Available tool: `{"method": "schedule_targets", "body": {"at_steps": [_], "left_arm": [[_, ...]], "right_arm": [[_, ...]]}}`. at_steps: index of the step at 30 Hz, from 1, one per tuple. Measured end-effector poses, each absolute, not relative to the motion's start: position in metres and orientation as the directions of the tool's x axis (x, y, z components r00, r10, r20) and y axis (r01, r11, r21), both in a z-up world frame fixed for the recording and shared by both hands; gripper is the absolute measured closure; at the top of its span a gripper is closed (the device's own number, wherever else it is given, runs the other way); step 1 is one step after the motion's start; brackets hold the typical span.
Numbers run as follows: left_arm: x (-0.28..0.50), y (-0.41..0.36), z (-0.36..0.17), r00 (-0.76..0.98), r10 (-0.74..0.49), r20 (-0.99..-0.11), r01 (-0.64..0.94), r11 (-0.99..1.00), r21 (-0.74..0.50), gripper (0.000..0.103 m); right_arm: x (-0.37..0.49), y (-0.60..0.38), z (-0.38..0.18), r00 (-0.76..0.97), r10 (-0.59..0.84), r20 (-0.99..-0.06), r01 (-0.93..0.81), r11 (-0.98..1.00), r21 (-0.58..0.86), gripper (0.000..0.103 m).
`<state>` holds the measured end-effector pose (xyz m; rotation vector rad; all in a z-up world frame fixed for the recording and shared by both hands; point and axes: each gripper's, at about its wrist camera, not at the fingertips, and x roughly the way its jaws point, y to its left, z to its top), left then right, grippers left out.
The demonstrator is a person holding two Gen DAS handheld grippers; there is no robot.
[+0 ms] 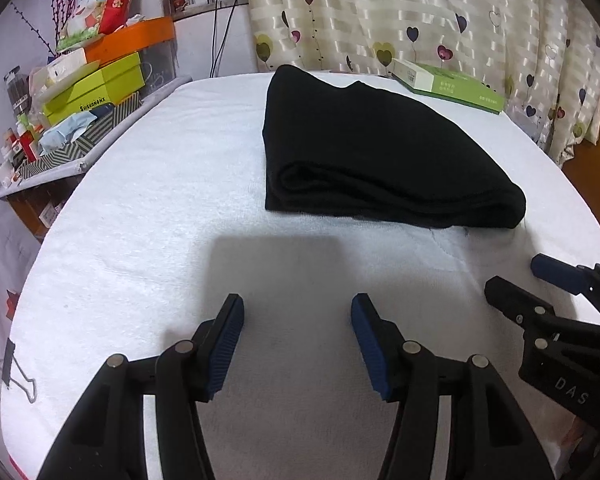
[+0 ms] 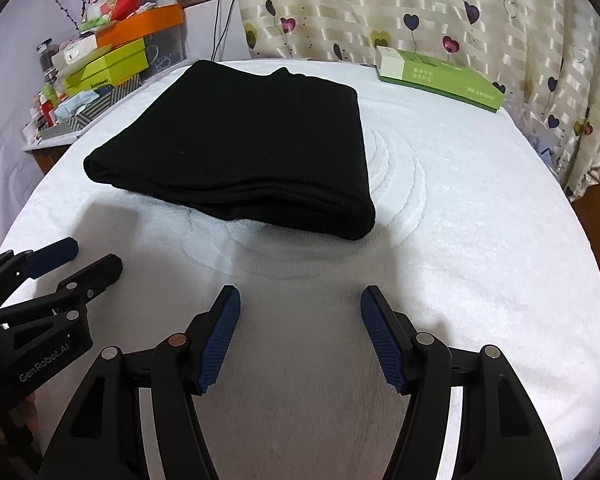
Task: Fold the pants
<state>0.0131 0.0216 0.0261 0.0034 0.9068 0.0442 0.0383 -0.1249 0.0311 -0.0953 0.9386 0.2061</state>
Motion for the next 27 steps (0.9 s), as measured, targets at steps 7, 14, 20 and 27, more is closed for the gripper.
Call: {"method": "schedule_targets", "body": {"at_steps": [7, 14, 20, 27], "left_arm": [[0.0143, 0.0226, 0.0252, 0.614, 0.032, -0.788, -0.040, 0.999, 0.009, 0.041], [0.0145, 0.0241, 0.0249, 0.614, 0.027, -0.789, -0.040, 0.999, 0.003, 0.041], [0.0146, 0.0235, 0.0246, 0.614, 0.025, -0.789, -0.040, 0.999, 0.001, 0.041], [0.0144, 0.0231, 0.0243, 0.615, 0.026, -0.788, -0.040, 0.999, 0.001, 0.041]], "right_arm": [[0.0390, -0.1237, 0.0304, 0.574, 0.128, -0.809, -0.215, 0.977, 0.002, 0.037], [0.0389, -0.1238, 0.0304, 0.574, 0.127, -0.809, -0.215, 0.977, 0.001, 0.037], [0.0393, -0.1243, 0.0298, 0.574, 0.125, -0.809, -0.210, 0.978, 0.002, 0.037], [0.0397, -0.1256, 0.0297, 0.574, 0.125, -0.809, -0.209, 0.978, 0.003, 0.037]]}}
